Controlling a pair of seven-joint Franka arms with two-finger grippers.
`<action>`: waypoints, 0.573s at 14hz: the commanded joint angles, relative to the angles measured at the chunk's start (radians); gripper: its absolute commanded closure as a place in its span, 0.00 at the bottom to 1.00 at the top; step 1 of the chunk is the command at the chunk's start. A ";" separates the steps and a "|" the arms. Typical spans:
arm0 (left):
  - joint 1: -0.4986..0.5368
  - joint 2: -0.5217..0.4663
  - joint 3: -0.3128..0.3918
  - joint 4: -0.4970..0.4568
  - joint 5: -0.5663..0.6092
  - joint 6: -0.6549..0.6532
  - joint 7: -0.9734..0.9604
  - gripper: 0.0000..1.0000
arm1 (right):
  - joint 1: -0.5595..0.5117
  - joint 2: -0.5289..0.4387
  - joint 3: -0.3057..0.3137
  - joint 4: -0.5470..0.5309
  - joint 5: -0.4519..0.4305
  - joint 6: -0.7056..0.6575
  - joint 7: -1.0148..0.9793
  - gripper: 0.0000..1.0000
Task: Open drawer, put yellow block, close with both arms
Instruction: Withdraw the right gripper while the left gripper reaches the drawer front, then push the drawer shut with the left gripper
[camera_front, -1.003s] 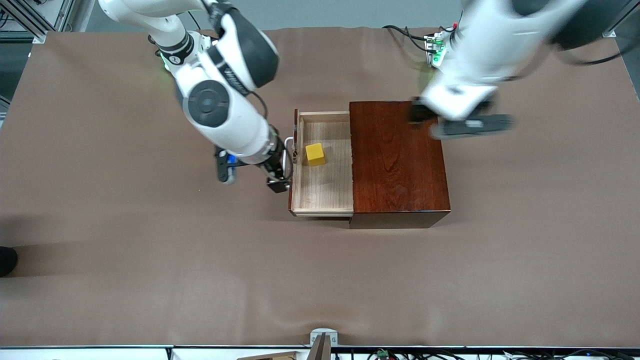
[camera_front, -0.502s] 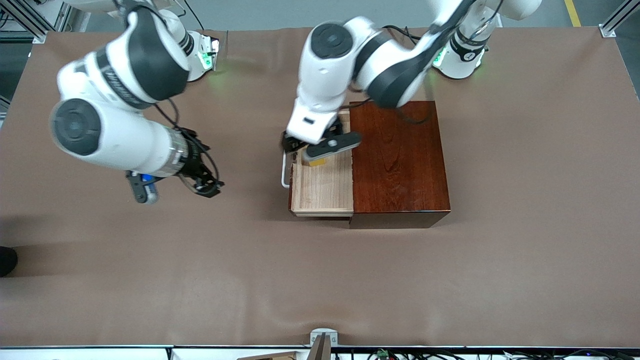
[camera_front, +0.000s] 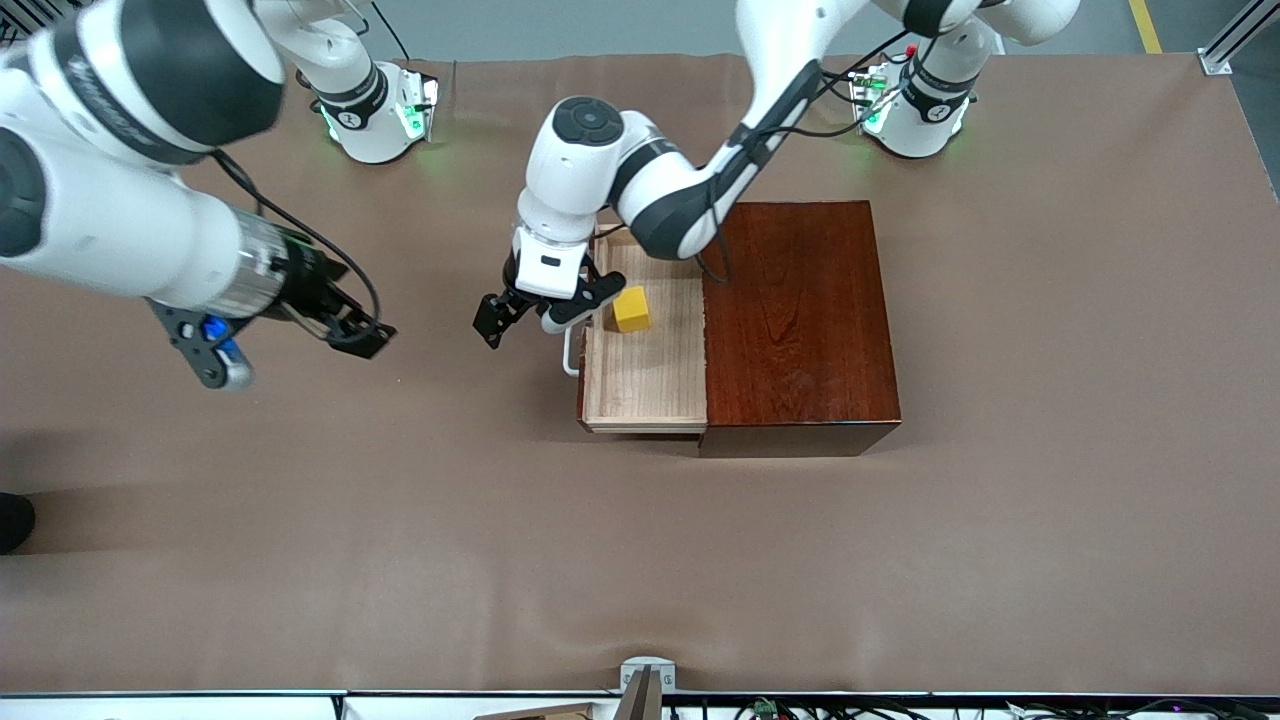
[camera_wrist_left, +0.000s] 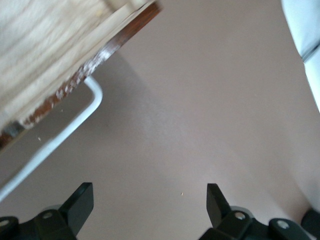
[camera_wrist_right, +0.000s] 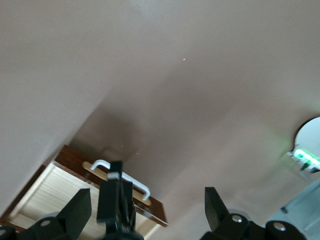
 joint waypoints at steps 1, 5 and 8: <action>-0.076 0.090 0.096 0.063 -0.006 0.051 -0.234 0.00 | -0.074 -0.048 0.015 -0.006 0.001 -0.047 -0.151 0.00; -0.077 0.091 0.110 0.061 -0.006 0.011 -0.399 0.00 | -0.141 -0.100 0.016 -0.020 -0.071 -0.118 -0.462 0.00; -0.074 0.093 0.113 0.058 -0.006 -0.035 -0.398 0.00 | -0.166 -0.151 0.016 -0.066 -0.143 -0.113 -0.733 0.00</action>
